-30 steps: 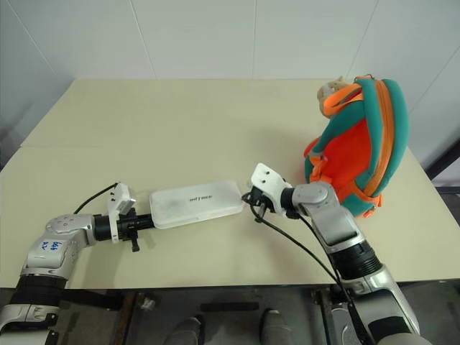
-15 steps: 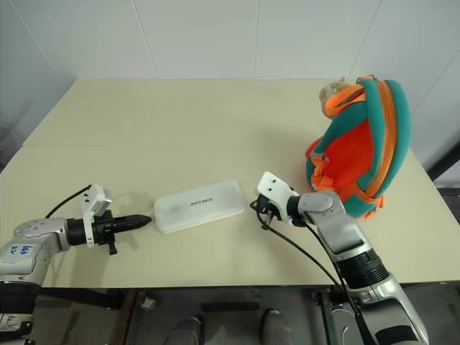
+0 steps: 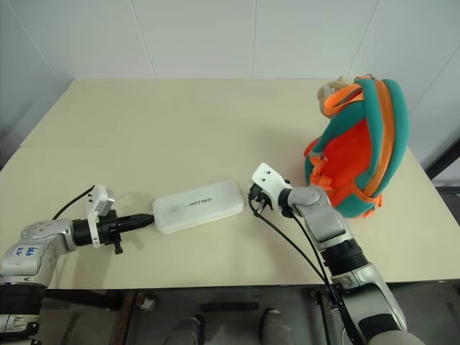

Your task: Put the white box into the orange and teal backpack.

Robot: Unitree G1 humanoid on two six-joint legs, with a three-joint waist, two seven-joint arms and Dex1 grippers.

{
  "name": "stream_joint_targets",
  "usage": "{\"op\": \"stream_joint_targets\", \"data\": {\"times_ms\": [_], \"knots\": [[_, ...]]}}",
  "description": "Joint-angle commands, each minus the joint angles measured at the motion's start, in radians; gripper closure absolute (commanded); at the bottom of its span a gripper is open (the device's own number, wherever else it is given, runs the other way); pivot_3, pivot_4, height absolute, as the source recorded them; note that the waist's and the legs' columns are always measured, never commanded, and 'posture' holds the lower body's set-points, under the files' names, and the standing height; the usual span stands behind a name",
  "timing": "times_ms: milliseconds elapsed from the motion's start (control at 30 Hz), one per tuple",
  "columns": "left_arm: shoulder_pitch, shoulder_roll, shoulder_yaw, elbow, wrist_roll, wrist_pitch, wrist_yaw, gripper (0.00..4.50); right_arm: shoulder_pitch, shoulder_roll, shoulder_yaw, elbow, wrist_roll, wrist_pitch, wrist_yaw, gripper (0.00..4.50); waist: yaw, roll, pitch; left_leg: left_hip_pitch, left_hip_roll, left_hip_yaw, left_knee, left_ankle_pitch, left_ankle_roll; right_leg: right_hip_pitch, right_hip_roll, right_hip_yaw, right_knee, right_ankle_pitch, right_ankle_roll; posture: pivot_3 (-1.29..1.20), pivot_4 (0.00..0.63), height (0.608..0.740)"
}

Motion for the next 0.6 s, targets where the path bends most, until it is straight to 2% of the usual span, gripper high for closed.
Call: {"op": "stream_joint_targets", "data": {"times_ms": [33, 267, 600], "knots": [[-0.023, -0.005, -0.010, 0.003, -0.002, -0.029, -0.010, 4.49, -0.011, 0.000, -0.018, -0.066, 0.021, -0.002, 0.023, 4.47, 0.000, 0.000, 0.000, 0.000, 0.000, 0.000, 0.000, 0.000, 0.000, 0.000, 0.000, 0.000, 0.000, 0.000, 0.000, 0.00, 0.150, 0.740], [-0.050, -0.016, -0.038, 0.012, 0.000, -0.043, -0.026, 4.49, 0.018, -0.032, -0.001, -0.183, 0.051, 0.053, 0.093, 4.47, 0.002, 0.000, 0.000, 0.000, 0.000, 0.000, 0.000, 0.000, 0.000, 0.000, 0.000, 0.000, 0.000, 0.000, 0.000, 0.00, 0.150, 0.740], [-0.088, 0.002, -0.080, -0.021, 0.005, -0.018, -0.077, 4.49, 0.109, -0.130, 0.027, -0.408, 0.109, 0.184, 0.214, 4.47, 0.001, 0.000, 0.000, 0.000, 0.000, 0.000, 0.000, 0.000, 0.000, 0.000, 0.000, 0.000, 0.000, 0.000, 0.000, 0.00, 0.150, 0.740]]}}
